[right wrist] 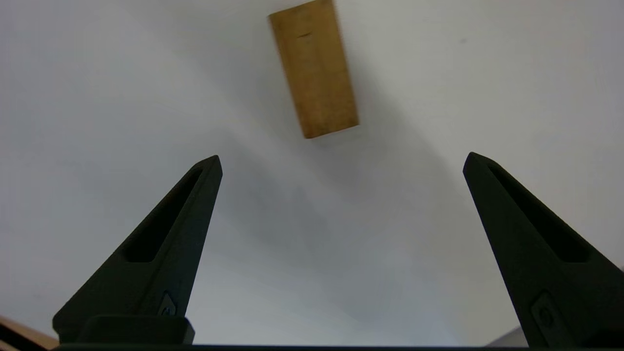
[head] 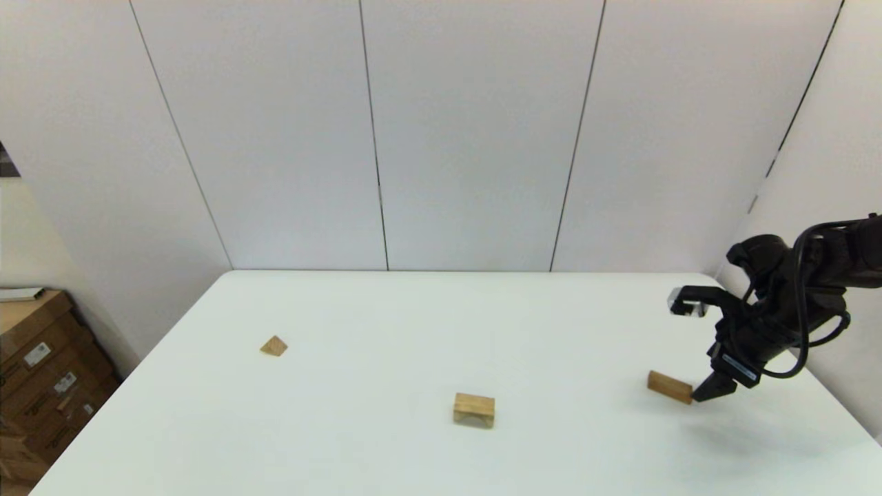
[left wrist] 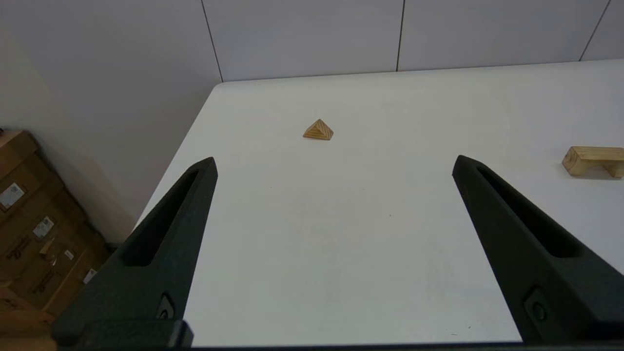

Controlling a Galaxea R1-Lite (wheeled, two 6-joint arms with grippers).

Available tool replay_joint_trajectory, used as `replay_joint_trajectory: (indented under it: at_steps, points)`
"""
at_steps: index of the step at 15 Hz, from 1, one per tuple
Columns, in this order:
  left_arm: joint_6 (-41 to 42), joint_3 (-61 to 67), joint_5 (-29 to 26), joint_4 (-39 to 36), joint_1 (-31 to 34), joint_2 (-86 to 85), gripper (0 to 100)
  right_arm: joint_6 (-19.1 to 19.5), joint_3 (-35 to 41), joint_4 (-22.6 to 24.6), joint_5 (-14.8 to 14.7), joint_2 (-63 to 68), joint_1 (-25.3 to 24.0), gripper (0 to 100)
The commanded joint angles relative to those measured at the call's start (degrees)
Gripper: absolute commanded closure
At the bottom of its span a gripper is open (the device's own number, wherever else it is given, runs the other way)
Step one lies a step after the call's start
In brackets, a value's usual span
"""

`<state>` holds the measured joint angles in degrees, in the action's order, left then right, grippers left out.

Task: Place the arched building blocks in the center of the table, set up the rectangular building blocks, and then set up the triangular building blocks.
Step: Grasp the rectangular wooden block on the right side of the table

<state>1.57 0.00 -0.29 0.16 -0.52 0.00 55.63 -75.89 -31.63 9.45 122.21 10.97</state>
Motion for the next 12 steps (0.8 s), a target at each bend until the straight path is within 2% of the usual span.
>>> replay_joint_trajectory:
  at_steps: [1,7,12]
  points:
    - [0.0,0.0,0.0,0.0,0.0,0.0,0,5.2,-0.9,-1.7,1.4,1.7,0.1,0]
    - [0.0,0.0,0.0,0.0,0.0,0.0,0,4.8,-2.2,-1.5,1.2,4.5,-5.8,0]
    - [0.0,0.0,0.0,0.0,0.0,0.0,0,5.2,-4.4,-1.3,0.7,6.8,-6.2,0]
